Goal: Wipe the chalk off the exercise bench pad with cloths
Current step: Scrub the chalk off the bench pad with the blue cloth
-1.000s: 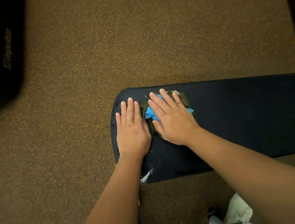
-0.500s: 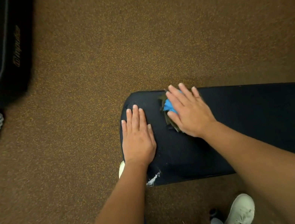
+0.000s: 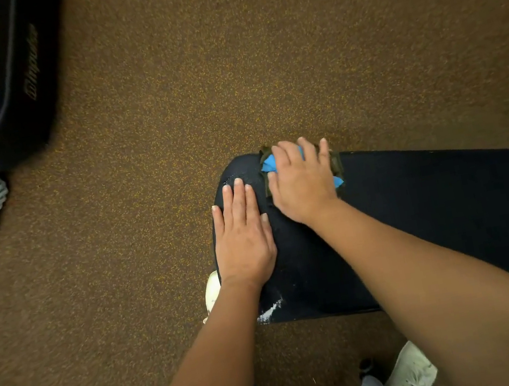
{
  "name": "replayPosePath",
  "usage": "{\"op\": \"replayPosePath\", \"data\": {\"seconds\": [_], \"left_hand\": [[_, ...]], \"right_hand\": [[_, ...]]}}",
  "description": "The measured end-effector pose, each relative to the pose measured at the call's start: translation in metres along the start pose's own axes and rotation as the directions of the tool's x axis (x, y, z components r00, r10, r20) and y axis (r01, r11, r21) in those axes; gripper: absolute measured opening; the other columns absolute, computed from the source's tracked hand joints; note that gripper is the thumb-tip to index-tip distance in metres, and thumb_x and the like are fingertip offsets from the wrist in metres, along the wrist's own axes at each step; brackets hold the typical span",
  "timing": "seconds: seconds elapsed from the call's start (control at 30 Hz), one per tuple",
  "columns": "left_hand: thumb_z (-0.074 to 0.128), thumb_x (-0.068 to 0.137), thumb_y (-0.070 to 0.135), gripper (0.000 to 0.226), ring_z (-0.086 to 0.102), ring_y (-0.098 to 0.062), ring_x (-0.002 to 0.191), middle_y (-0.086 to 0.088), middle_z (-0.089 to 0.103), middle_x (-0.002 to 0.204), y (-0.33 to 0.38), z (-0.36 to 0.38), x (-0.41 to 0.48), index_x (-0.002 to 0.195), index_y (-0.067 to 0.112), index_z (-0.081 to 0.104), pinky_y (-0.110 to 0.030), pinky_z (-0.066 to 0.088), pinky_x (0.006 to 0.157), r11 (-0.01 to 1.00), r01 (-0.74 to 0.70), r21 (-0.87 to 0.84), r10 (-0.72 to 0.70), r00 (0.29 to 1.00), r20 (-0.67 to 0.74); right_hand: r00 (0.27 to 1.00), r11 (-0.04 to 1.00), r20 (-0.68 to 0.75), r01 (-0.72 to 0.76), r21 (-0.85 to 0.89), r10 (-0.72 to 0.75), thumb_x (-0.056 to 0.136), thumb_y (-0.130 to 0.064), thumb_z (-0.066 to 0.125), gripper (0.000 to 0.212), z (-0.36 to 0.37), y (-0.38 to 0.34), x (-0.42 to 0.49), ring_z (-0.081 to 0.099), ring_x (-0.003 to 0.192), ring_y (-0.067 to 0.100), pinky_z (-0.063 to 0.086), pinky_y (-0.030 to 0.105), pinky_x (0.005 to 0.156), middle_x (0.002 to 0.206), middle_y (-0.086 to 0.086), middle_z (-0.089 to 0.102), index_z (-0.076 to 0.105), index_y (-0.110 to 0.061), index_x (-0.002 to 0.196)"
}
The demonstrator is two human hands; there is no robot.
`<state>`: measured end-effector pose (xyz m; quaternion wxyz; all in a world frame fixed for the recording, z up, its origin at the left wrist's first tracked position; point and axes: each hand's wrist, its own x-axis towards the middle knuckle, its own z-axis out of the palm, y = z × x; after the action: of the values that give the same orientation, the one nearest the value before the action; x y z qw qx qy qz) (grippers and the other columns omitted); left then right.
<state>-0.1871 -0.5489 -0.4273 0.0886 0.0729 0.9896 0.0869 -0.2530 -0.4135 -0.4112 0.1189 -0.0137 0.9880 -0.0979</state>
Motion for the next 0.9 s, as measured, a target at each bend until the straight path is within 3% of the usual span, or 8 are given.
{"op": "replayPosePath", "data": {"seconds": [0.1,0.2,0.4,0.6,0.67,0.77,0.83,0.9], "left_hand": [[0.015,0.098,0.034,0.058,-0.009,-0.017,0.145,-0.007,0.006,0.159,0.000,-0.001,0.000,0.150,0.008,0.013,-0.041,-0.001,0.118,1.000,0.012,-0.017,-0.012,1.000,0.006],[0.015,0.099,0.035,0.058,-0.007,-0.018,0.146,-0.007,0.005,0.159,0.001,-0.003,-0.001,0.149,0.007,0.013,-0.041,0.000,0.118,0.999,0.016,-0.030,-0.016,1.000,0.004],[0.012,0.098,0.037,0.059,-0.009,-0.019,0.146,-0.006,0.001,0.159,0.001,-0.004,0.003,0.150,0.007,0.010,-0.040,-0.001,0.118,0.998,0.036,-0.056,-0.035,0.999,0.019],[0.011,0.097,0.037,0.060,-0.008,-0.020,0.146,-0.006,0.002,0.159,0.000,-0.006,0.006,0.149,0.007,0.010,-0.039,-0.001,0.118,0.994,0.072,-0.083,-0.070,0.997,0.017],[0.011,0.097,0.036,0.060,-0.007,-0.020,0.146,-0.006,0.003,0.159,-0.001,-0.007,0.006,0.149,0.007,0.011,-0.040,0.000,0.118,0.995,0.067,-0.079,-0.066,0.998,0.013],[0.011,0.098,0.036,0.059,-0.007,-0.021,0.146,-0.006,0.001,0.159,-0.002,-0.006,0.005,0.149,0.007,0.010,-0.042,0.003,0.119,0.996,0.065,-0.065,-0.064,0.998,0.023],[0.011,0.097,0.035,0.059,-0.008,-0.022,0.146,-0.006,-0.001,0.159,-0.002,-0.004,0.005,0.149,0.006,0.013,-0.043,0.003,0.119,0.997,0.061,-0.057,-0.059,0.998,0.030],[0.013,0.098,0.034,0.059,-0.007,-0.023,0.146,-0.007,0.001,0.159,-0.003,-0.004,0.005,0.148,0.005,0.020,-0.042,0.002,0.119,0.997,0.056,-0.056,-0.054,0.998,0.032]], "right_hand": [[0.984,0.986,0.049,0.170,-0.005,-0.169,0.099,-0.036,0.035,0.056,0.001,-0.016,0.000,0.017,0.144,0.034,0.003,0.057,0.116,0.155,0.003,0.028,0.028,-0.013,0.149],[0.943,0.943,0.050,0.330,-0.052,-0.328,0.098,-0.042,0.025,0.058,-0.003,0.021,-0.011,0.015,0.146,0.030,0.008,0.051,0.118,0.158,0.001,0.024,0.028,-0.016,0.150],[0.998,0.999,-0.012,-0.054,0.006,0.054,0.099,-0.039,0.031,0.057,-0.001,0.009,-0.003,0.014,0.146,0.032,0.000,0.053,0.117,0.157,0.005,0.027,0.028,-0.012,0.149],[0.923,0.919,0.095,0.382,-0.100,-0.373,0.098,-0.040,0.021,0.058,0.000,0.025,-0.023,0.007,0.148,0.028,0.005,0.051,0.118,0.160,-0.001,0.018,0.027,-0.016,0.150],[0.947,0.942,0.080,0.317,-0.110,-0.310,0.098,-0.040,0.022,0.058,0.001,0.032,-0.019,0.004,0.148,0.026,0.002,0.049,0.118,0.161,-0.002,0.016,0.026,-0.017,0.151],[0.996,0.996,0.038,0.080,-0.042,-0.078,0.100,-0.038,0.024,0.057,0.001,0.000,-0.010,-0.002,0.148,0.029,-0.003,0.052,0.117,0.162,-0.001,0.010,0.019,-0.015,0.152],[0.992,0.993,0.058,0.110,-0.035,-0.108,0.101,-0.036,0.024,0.057,0.003,-0.018,-0.008,-0.008,0.148,0.030,-0.006,0.052,0.117,0.162,-0.002,0.004,0.015,-0.014,0.153],[0.959,0.960,0.085,0.275,-0.049,-0.270,0.101,-0.036,0.026,0.056,0.003,-0.012,-0.011,-0.005,0.148,0.028,-0.004,0.051,0.117,0.162,-0.003,0.008,0.020,-0.015,0.152]]}}
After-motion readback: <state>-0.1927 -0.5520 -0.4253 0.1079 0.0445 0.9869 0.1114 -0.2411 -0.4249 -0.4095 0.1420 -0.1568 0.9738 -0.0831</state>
